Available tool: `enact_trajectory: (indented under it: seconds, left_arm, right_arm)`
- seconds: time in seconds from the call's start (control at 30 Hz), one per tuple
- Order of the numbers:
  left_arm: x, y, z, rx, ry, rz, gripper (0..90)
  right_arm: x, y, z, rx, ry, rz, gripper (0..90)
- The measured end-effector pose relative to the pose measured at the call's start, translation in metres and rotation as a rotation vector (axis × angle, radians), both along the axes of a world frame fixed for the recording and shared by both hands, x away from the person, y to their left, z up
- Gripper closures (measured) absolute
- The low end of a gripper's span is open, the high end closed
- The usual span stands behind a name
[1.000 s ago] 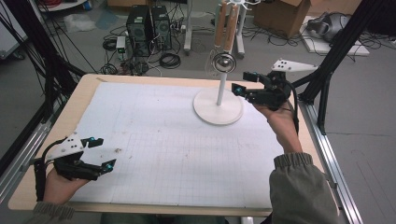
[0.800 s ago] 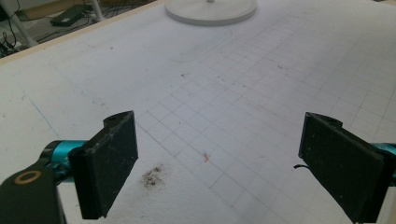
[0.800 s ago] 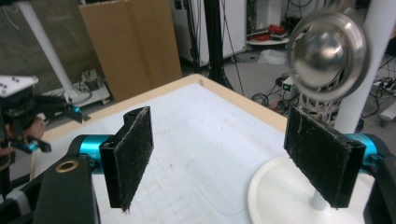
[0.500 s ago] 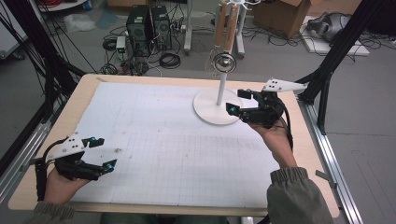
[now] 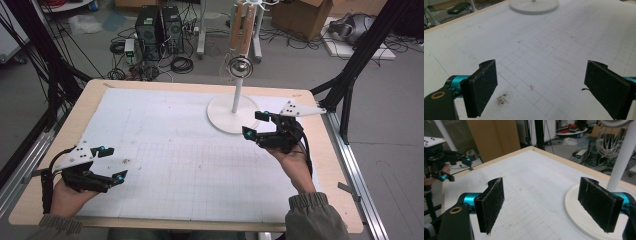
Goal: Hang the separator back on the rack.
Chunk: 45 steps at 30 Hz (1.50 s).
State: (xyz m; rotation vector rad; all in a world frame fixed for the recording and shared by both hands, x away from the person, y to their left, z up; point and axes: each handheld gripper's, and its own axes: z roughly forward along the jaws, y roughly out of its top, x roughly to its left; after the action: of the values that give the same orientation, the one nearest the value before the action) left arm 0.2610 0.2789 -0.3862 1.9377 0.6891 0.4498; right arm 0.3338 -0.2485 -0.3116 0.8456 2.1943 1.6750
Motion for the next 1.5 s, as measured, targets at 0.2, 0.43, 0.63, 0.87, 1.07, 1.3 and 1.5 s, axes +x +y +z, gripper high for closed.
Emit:
enact_trajectory:
  seconds: [0.2, 0.43, 0.63, 0.87, 1.07, 1.3, 1.5]
  left_arm:
    - [0.000, 0.000, 0.000, 0.002, 0.001, 0.003, 11.2]
    - [0.000, 0.000, -0.001, 0.002, 0.003, 0.000, 11.0]
    - [0.001, 0.001, -0.001, 0.001, 0.006, 0.005, 10.7]
    - [0.000, 0.001, -0.002, -0.001, 0.008, 0.010, 10.4]
    - [0.001, 0.002, -0.002, 0.000, 0.009, 0.010, 10.3]
    - [0.001, 0.001, -0.004, -0.001, 0.012, 0.012, 10.3]
    - [0.001, 0.001, -0.005, 0.001, 0.018, 0.014, 10.2]
  right_arm:
    - [-0.008, 0.002, -0.011, -0.017, -0.001, 0.009, 20.3]
    - [-0.015, 0.002, -0.022, -0.028, 0.005, 0.004, 20.2]
    - [-0.023, 0.003, -0.030, -0.050, 0.004, -0.005, 19.6]
    - [-0.030, 0.001, -0.043, -0.059, 0.000, -0.021, 19.5]
    - [-0.036, 0.000, -0.053, -0.077, 0.000, -0.033, 19.4]
    - [-0.042, 0.000, -0.064, -0.074, 0.007, -0.040, 19.3]
    - [-0.047, -0.002, -0.073, -0.070, 0.016, -0.053, 19.2]
